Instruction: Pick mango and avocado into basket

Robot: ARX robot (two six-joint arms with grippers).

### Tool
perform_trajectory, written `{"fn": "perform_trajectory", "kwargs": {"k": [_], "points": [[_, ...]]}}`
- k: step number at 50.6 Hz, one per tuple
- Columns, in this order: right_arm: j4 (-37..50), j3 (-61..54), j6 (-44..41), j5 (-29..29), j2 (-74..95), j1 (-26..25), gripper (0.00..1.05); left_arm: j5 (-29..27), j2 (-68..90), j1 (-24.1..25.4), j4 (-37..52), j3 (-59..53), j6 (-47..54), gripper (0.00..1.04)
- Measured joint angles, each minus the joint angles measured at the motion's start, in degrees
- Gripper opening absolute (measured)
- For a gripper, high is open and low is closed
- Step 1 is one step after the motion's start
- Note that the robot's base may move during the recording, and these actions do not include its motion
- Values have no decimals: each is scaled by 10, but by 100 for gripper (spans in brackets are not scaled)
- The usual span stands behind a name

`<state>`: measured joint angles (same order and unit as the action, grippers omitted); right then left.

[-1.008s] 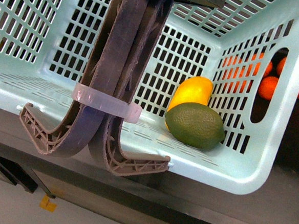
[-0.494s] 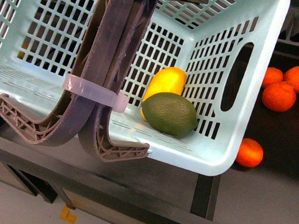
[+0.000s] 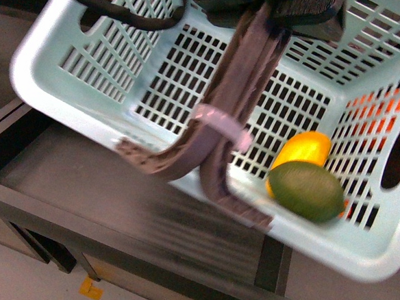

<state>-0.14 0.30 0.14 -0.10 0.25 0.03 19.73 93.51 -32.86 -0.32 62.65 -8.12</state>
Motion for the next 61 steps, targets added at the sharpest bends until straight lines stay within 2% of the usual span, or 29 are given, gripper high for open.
{"fn": "perform_trajectory", "kwargs": {"k": [6,8,12,16,22,28,34,41,49,51,56,61], "points": [[0,0,0,1,0,0,97,-79,107,21,59,94,-131,6],[0,0,0,1,0,0,97,-125,151,32,58,153,-213,6],[0,0,0,0,0,0,97,-205,207,54,27,249,-331,6],[0,0,0,0,0,0,97,-261,249,74,-13,323,-411,6],[0,0,0,0,0,0,97,-314,320,111,-78,433,-549,6],[0,0,0,0,0,0,97,-330,388,125,-113,517,-669,6],[0,0,0,0,0,0,97,-318,442,123,-113,578,-734,6],[0,0,0,0,0,0,97,-296,494,118,-32,607,-785,6],[0,0,0,0,0,0,97,-317,517,118,57,588,-834,6],[0,0,0,0,0,0,97,-328,517,119,63,577,-842,9],[0,0,0,0,0,0,97,-337,517,120,63,544,-844,27],[0,0,0,0,0,0,97,-348,515,120,22,524,-831,44]]}}
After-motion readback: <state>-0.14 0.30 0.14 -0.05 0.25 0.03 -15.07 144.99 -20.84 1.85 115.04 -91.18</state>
